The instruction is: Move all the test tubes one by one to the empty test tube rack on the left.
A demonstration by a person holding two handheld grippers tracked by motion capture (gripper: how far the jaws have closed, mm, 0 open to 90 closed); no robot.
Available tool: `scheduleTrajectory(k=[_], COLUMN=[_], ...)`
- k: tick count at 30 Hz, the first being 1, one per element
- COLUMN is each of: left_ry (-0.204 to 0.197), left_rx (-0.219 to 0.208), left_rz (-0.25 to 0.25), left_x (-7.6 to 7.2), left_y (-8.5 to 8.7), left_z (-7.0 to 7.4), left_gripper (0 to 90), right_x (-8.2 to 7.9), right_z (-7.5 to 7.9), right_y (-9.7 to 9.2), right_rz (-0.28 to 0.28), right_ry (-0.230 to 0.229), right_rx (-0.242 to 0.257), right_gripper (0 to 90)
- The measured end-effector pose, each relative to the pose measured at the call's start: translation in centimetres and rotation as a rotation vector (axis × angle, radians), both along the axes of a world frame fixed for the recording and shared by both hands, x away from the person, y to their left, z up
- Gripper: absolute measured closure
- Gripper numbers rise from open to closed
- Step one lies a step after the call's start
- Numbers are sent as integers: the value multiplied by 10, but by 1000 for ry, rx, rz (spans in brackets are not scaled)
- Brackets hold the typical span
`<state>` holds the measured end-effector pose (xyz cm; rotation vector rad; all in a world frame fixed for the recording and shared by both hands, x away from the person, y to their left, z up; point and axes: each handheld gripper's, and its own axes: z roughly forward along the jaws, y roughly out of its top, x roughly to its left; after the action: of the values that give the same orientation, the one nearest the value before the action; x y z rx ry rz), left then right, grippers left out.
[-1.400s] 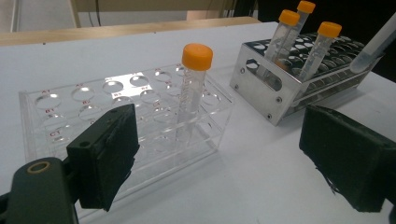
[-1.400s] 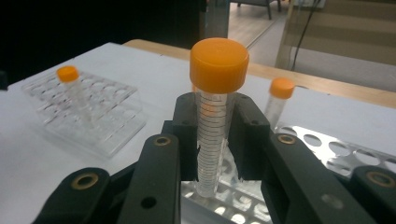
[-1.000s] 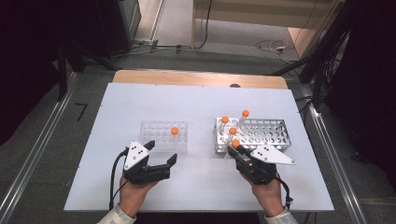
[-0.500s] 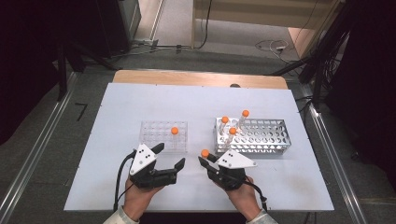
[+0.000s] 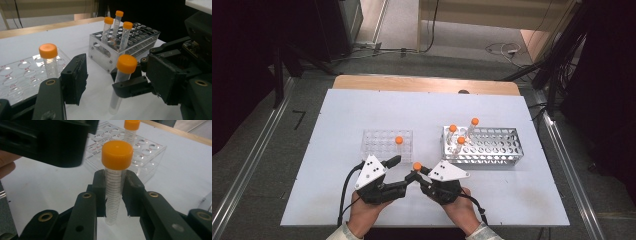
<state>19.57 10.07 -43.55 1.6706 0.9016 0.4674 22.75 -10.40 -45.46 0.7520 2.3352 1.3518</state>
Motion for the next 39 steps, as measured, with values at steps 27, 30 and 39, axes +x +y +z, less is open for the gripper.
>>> scheduleTrajectory(k=[27, 30, 39], left_ry=[-7, 0, -3], left_rx=[50, 43, 29], left_rz=[-32, -33, -16], left_x=[3, 4, 5], left_y=[-8, -7, -1], left_z=[-3, -2, 1], left_gripper=[685, 694, 696], right_x=[-3, -2, 0], right_z=[1, 1, 0], right_y=[11, 12, 8], right_rz=[26, 31, 33], right_ry=[9, 19, 56], right_rx=[7, 10, -10], right_gripper=[717, 641, 271])
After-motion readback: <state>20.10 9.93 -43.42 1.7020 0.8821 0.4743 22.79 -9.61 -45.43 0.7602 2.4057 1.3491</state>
